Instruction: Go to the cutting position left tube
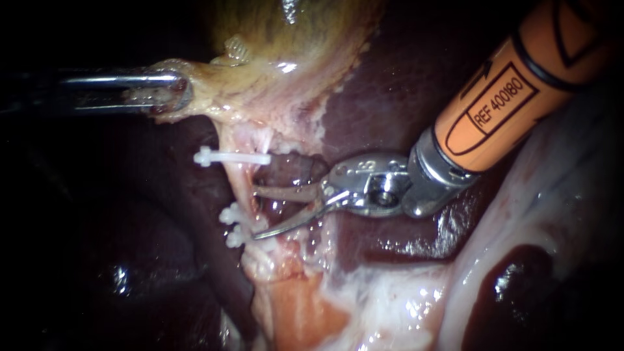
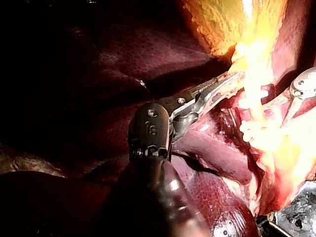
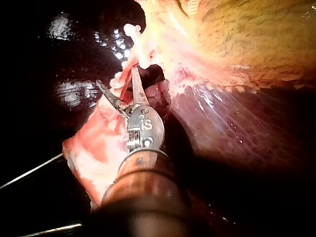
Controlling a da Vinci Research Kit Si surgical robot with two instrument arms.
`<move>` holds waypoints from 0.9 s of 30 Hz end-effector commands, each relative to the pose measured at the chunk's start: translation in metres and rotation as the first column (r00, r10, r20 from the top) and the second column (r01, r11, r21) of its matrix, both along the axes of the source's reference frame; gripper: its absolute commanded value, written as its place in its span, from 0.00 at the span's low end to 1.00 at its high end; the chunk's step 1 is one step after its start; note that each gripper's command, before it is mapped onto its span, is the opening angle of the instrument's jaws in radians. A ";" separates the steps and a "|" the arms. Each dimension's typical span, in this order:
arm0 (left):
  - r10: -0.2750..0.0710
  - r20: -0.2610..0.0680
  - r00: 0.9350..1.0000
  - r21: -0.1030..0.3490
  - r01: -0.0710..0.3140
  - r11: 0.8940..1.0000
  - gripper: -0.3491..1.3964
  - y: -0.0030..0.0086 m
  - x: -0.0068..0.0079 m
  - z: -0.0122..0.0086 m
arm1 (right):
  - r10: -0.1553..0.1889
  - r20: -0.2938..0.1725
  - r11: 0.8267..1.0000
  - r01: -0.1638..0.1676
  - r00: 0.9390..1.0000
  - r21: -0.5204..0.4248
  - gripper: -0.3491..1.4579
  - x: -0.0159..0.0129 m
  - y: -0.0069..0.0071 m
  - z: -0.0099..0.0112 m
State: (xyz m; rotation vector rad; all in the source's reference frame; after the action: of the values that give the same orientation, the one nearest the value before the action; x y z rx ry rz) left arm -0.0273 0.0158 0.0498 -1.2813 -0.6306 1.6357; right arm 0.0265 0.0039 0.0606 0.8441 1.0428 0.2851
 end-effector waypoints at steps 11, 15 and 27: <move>0.000 0.000 1.000 0.000 0.000 1.000 0.00 0.0000 0.0001 -0.0001 | -0.003 0.001 1.000 0.003 1.000 0.011 0.96 -0.0021 0.0001 -0.0001; 0.000 0.000 1.000 0.000 0.000 1.000 0.00 0.0000 0.0001 -0.0001 | 0.005 0.004 1.000 -0.005 1.000 0.007 0.96 -0.0036 0.0004 -0.0001; 0.000 0.000 1.000 0.000 0.000 1.000 0.00 0.0000 0.0001 -0.0001 | 0.015 0.006 1.000 -0.015 1.000 0.007 0.96 -0.0052 0.0011 -0.0011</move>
State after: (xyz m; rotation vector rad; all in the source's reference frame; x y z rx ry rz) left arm -0.0272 0.0157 0.0497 -1.2813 -0.6310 1.6357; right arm 0.0213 0.0049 0.0595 0.8416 1.0435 0.3050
